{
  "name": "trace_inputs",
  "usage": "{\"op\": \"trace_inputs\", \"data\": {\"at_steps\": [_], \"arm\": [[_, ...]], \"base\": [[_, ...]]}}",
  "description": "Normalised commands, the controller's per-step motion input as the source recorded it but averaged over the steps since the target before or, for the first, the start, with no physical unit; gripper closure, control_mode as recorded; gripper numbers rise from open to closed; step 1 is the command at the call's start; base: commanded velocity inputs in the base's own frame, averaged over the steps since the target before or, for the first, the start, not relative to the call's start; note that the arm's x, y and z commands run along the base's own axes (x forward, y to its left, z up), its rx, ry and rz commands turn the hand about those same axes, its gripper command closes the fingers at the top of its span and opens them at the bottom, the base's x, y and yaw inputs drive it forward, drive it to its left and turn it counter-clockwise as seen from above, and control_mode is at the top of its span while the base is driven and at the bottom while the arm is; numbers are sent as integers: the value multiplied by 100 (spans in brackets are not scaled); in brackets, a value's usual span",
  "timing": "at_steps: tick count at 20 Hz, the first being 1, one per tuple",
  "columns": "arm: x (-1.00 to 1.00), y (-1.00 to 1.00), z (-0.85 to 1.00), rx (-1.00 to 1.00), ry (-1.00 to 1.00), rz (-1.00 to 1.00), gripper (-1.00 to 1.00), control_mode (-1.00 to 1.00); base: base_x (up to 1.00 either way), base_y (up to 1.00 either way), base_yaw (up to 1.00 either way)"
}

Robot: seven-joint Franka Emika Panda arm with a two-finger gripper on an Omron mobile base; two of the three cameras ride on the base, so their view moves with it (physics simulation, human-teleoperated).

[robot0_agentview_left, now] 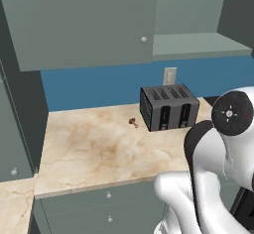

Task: Close all open cabinet doors.

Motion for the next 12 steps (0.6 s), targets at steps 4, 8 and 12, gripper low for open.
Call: {"op": "trace_inputs", "data": {"at_steps": [4, 8, 12], "arm": [[-45, -23, 0, 0, 0, 2, -100, -100], [-42, -25, 0, 5, 0, 2, -100, -100], [-46, -20, 0, 6, 0, 0, -100, -100]], "base": [[0, 0, 0], [0, 0, 0], [0, 0, 0]]}}
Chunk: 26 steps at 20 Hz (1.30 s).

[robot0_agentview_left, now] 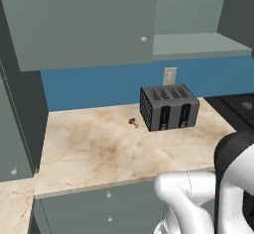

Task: Close all open cabinet doors.

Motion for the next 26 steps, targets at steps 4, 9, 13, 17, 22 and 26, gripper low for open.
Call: {"op": "trace_inputs", "data": {"at_steps": [4, 9, 13, 17, 22, 26], "arm": [[-39, -23, 0, 6, 0, 2, -100, -100], [-17, -32, 0, 7, 0, 15, -100, -100], [1, -35, 0, 1, 0, 22, -100, -100], [13, -40, 0, 0, 0, 21, -100, -100], [13, -28, 0, 0, 0, 13, -100, -100], [27, -23, 0, 0, 0, 9, -100, -100]], "base": [[0, 0, 0], [0, 0, 0], [0, 0, 0], [0, 0, 0], [0, 0, 0], [0, 0, 0]]}}
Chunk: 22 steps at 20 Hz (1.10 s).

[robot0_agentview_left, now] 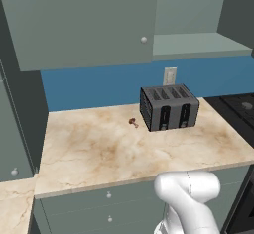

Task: Close all open cabinet doors.

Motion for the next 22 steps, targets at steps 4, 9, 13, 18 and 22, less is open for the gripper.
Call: {"op": "trace_inputs", "data": {"at_steps": [4, 9, 13, 18, 22], "arm": [[35, -21, 0, 0, 0, 9, -100, -100], [36, -19, 0, 0, 0, 10, -100, -100], [32, -18, -1, -1, 0, 13, -100, -100], [21, -21, -5, 0, 0, 14, -100, -100], [25, -22, -2, 0, 0, 12, -100, -100]], "base": [[0, 0, 0], [0, 0, 0], [0, 0, 0], [0, 0, 0], [0, 0, 0]]}}
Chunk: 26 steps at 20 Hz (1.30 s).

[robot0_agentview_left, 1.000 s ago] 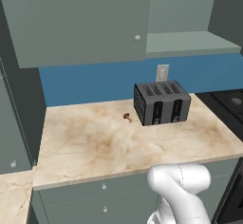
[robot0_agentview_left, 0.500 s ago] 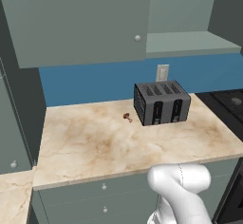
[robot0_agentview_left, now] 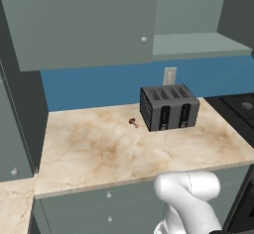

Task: Close all open cabinet doors.

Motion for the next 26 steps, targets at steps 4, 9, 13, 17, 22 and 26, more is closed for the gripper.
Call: {"op": "trace_inputs", "data": {"at_steps": [4, 9, 13, 17, 22, 26], "arm": [[31, -13, -2, 2, 0, 9, -100, -100], [32, -7, -2, 0, 0, 6, -100, -100], [35, -11, -4, 7, 0, 2, -100, -100], [34, -14, 0, 16, -1, 3, -100, -100], [29, -14, -1, 13, -1, 3, -100, -100], [22, -12, 0, 14, 0, 6, -100, -100]], "base": [[0, 0, 0], [0, 0, 0], [0, 0, 0], [0, 0, 0], [0, 0, 0], [0, 0, 0]]}}
